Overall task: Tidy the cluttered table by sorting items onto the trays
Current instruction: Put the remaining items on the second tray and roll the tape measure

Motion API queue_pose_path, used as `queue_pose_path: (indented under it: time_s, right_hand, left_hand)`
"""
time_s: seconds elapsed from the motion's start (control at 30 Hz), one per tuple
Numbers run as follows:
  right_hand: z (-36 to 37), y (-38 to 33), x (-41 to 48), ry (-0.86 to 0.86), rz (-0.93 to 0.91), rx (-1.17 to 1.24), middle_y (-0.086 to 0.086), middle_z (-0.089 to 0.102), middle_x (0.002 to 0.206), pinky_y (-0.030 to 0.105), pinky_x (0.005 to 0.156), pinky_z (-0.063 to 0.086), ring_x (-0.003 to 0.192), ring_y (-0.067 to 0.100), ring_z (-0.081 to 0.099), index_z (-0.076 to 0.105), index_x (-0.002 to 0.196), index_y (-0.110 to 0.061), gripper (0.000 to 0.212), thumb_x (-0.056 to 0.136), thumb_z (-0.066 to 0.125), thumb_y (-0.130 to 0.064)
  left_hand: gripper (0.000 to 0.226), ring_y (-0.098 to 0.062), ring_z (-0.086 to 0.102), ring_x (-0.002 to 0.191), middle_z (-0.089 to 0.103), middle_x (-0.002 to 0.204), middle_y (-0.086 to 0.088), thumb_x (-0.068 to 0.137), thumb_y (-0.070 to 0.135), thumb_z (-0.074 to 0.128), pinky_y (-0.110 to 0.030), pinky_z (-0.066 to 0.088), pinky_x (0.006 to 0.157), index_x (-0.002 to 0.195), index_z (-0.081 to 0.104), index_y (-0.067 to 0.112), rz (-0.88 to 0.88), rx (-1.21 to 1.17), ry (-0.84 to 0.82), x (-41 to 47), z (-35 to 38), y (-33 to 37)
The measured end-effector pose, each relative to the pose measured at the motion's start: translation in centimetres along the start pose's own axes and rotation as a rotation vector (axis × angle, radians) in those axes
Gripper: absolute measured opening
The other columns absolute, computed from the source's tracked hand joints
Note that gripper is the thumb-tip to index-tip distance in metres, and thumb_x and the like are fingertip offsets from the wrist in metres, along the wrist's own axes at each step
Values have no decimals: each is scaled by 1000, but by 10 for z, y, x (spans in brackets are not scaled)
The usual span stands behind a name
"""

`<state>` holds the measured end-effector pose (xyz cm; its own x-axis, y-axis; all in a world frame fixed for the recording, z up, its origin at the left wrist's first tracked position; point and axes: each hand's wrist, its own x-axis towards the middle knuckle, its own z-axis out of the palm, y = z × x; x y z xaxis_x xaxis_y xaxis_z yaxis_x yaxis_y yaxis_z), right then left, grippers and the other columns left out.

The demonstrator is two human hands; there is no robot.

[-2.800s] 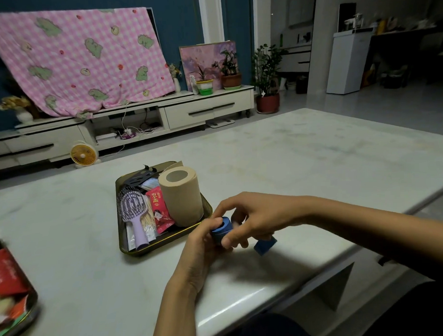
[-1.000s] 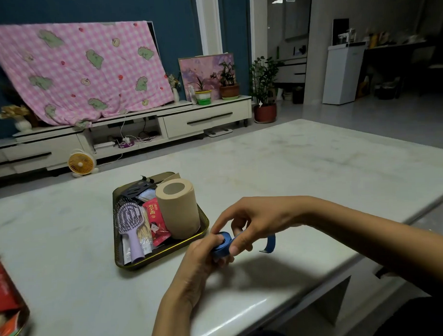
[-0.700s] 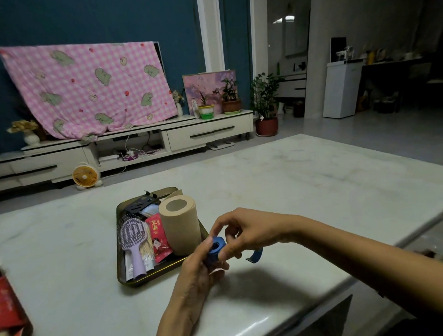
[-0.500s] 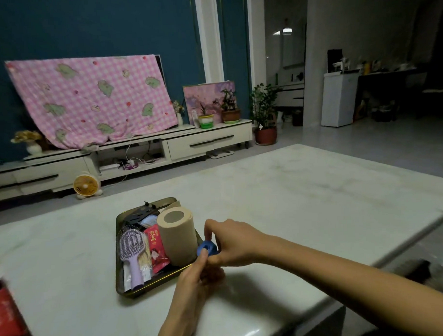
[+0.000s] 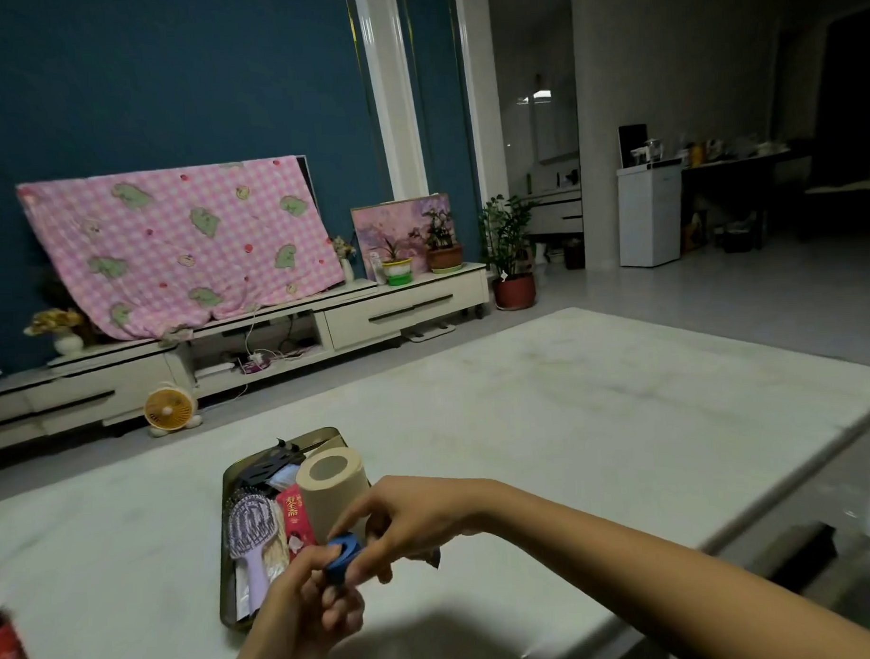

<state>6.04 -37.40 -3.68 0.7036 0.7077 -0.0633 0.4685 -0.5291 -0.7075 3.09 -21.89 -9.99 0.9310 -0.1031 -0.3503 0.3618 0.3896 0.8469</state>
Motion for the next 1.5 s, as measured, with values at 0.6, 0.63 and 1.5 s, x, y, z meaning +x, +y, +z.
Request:
queue_pose_path:
  time_s: [0.6, 0.63, 1.5]
  right_hand:
    - [4, -13, -17, 109, -143, 0, -7, 59, 72, 15, 44, 43, 47, -1, 54, 58, 112, -4, 38, 82, 70, -24]
    - [4, -13, -17, 80, -152, 42, -10, 58, 66, 13, 40, 40, 43, -2, 53, 58, 112, -2, 37, 83, 70, -21]
    - [11, 5, -11, 47, -7, 284, 1, 59, 83, 18, 63, 49, 69, 10, 56, 60, 108, -1, 31, 78, 69, 3]
  left_hand:
    - [28, -14, 56, 50, 66, 64, -8, 80, 40, 63, -27, 49, 54, 81, 72, 13, 161, 537, -113, -29, 0, 30]
    - [29, -12, 53, 49, 63, 63, -7, 77, 43, 65, -25, 48, 54, 81, 74, 15, 131, 550, -174, -31, -4, 32]
    - [34, -15, 59, 57, 65, 67, -9, 89, 38, 52, -19, 47, 54, 89, 70, 9, -6, 605, -169, -29, -1, 27]
